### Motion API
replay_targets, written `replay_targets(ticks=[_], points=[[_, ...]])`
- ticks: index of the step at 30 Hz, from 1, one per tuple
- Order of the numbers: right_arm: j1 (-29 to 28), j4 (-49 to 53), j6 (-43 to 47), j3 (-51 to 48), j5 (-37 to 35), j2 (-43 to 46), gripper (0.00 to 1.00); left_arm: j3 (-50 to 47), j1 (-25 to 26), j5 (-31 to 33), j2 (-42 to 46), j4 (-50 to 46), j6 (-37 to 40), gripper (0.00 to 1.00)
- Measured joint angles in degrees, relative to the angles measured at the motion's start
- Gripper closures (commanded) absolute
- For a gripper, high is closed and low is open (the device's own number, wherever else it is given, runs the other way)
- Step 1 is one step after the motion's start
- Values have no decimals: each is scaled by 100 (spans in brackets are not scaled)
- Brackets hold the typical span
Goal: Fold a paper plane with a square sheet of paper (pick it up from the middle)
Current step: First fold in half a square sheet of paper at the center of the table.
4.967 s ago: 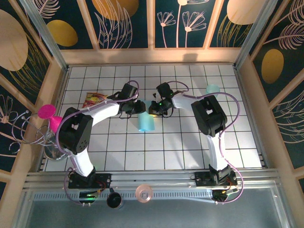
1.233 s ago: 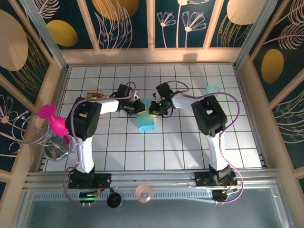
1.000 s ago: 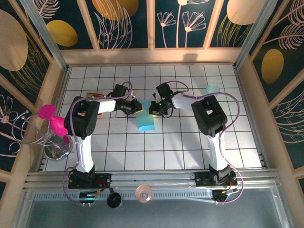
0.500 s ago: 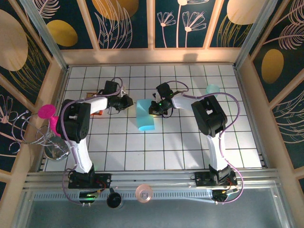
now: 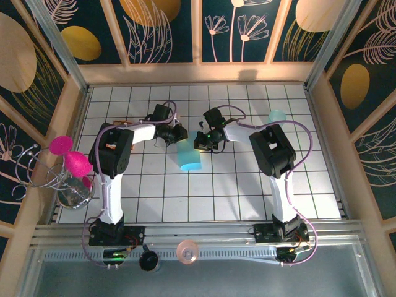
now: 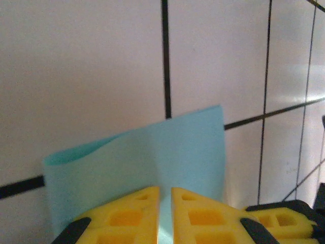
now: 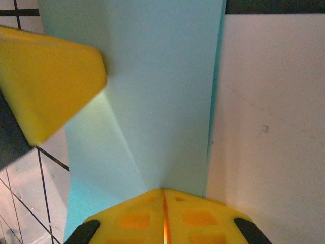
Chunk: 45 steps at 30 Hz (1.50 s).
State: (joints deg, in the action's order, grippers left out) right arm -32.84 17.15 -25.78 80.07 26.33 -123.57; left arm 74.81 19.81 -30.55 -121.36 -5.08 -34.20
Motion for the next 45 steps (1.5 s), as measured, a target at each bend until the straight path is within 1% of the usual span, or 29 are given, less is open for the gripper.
replay_targets(ticks=[4, 9, 11, 14, 17, 20, 24, 27, 30, 35, 38, 42, 45], points=[[-4, -35, 0, -11, -35, 0, 90, 0, -184, -52, -11, -7, 17, 86], [-7, -46, 0, -11, -59, 0, 90, 118, -584, -2, -66, -146, 105, 86], [-7, -46, 0, -11, -61, 0, 90, 295, -715, 101, -129, -313, 166, 86], [-13, -46, 0, -11, -74, 0, 90, 546, -815, 448, -170, -546, 284, 86], [-15, -46, 2, -11, -76, 2, 91, 592, -874, 601, -125, -623, 334, 86], [-15, -46, 2, -11, -76, 2, 90, 525, -813, 603, 76, -680, 334, 86], [-15, -46, 2, -11, -79, 2, 90, 398, -400, 435, 398, -588, 289, 85], [-15, -46, 2, -11, -79, 2, 90, 363, -63, 273, 385, -433, 205, 86], [-15, -46, 33, -11, -79, 2, 91, 361, 61, 229, 254, -409, 157, 86], [-15, -35, 201, 2, -81, 2, 91, 570, -109, 308, -184, -538, 201, 86], [-15, -20, 328, 81, -160, -33, 91, 835, -295, 214, -389, -658, 256, 86], [-17, 35, 452, 190, -286, -74, 91, 1237, -551, 352, -601, -890, 424, 86], [-26, 109, 553, 282, -380, -101, 91, 1486, -656, 658, -654, -1139, 575, 86]])
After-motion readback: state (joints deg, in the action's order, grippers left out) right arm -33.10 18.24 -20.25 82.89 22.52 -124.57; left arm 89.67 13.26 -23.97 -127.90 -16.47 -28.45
